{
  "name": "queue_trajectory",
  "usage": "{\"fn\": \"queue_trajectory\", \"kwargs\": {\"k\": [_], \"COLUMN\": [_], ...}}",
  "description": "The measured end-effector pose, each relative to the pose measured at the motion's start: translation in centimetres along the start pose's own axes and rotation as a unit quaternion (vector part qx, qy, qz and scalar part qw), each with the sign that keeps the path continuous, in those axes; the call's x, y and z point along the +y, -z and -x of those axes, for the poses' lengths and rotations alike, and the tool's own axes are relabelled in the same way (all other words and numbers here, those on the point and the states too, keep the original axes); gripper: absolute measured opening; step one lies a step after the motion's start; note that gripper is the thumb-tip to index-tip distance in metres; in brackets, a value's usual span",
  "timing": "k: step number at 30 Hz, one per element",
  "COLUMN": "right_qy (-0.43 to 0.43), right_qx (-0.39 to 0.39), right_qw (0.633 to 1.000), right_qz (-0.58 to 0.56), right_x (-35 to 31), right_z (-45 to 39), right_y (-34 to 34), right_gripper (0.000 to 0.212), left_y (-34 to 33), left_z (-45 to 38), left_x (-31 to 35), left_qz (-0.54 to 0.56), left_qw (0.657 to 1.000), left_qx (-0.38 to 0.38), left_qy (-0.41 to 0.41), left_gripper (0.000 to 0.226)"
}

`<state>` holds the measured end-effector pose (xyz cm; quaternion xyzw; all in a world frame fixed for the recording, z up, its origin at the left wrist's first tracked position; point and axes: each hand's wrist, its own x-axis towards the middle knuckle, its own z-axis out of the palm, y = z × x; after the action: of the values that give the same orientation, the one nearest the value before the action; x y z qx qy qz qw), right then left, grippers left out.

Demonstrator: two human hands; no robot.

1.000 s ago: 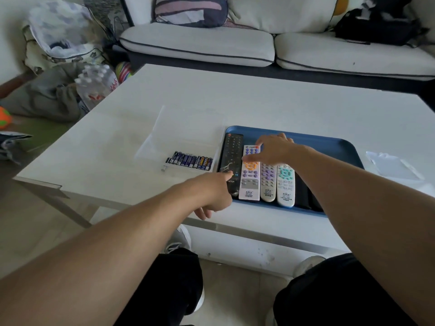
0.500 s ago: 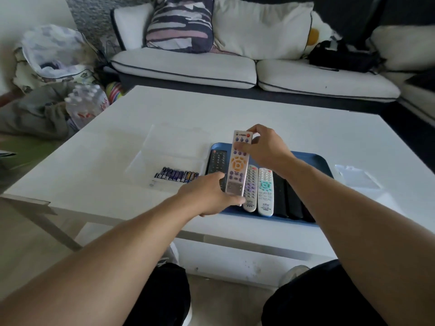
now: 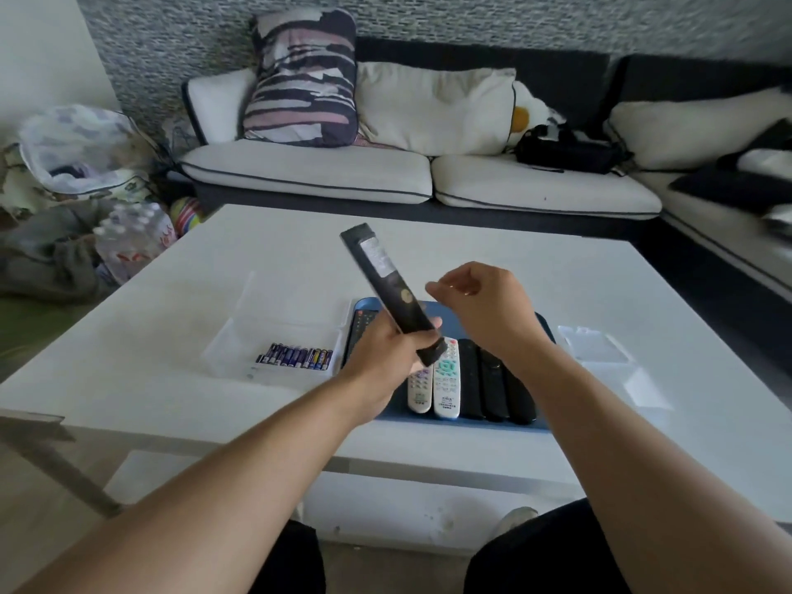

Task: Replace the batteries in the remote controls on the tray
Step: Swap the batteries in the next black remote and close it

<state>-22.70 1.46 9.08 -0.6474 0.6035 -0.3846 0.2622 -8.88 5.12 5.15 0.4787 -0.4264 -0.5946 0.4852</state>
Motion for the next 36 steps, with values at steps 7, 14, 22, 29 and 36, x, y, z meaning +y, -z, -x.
{"fn": "queue_trajectory", "kwargs": {"k": [7, 14, 22, 29, 36], "right_qy": [-0.126, -0.170, -0.134, -0.125, -0.035], "right_qx": [-0.148, -0.210, -0.197, -0.213, -0.129], "right_qw": [0.977, 0.931, 0.935, 0.951, 0.987], "right_qz": [-0.089, -0.244, -0.261, -0.189, -0.084], "right_x": [1.2, 1.3, 1.8, 2.1, 2.9], "right_z": [0.4, 0.5, 0.6, 0.9, 1.2], "right_y": [-0.8, -1.8, -2.3, -1.9, -2.1], "right_gripper": [0.047, 0.045, 0.042, 0.028, 0.032], "left_y": [1.2, 2.8, 3.2, 3.4, 3.1], "left_z": [-0.8, -1.7, -1.8, -1.7, -1.8], "left_x": [0.8, 1.0, 1.0, 0.3, -0.9], "left_qz": [0.104, 0.156, 0.168, 0.114, 0.034], "left_qw": [0.985, 0.977, 0.980, 0.986, 0.988], "left_qx": [0.113, 0.137, 0.105, 0.114, 0.133], "left_qy": [-0.073, -0.042, -0.022, -0.047, -0.077], "left_gripper": [0.038, 0.032, 0.021, 0.013, 0.021]}}
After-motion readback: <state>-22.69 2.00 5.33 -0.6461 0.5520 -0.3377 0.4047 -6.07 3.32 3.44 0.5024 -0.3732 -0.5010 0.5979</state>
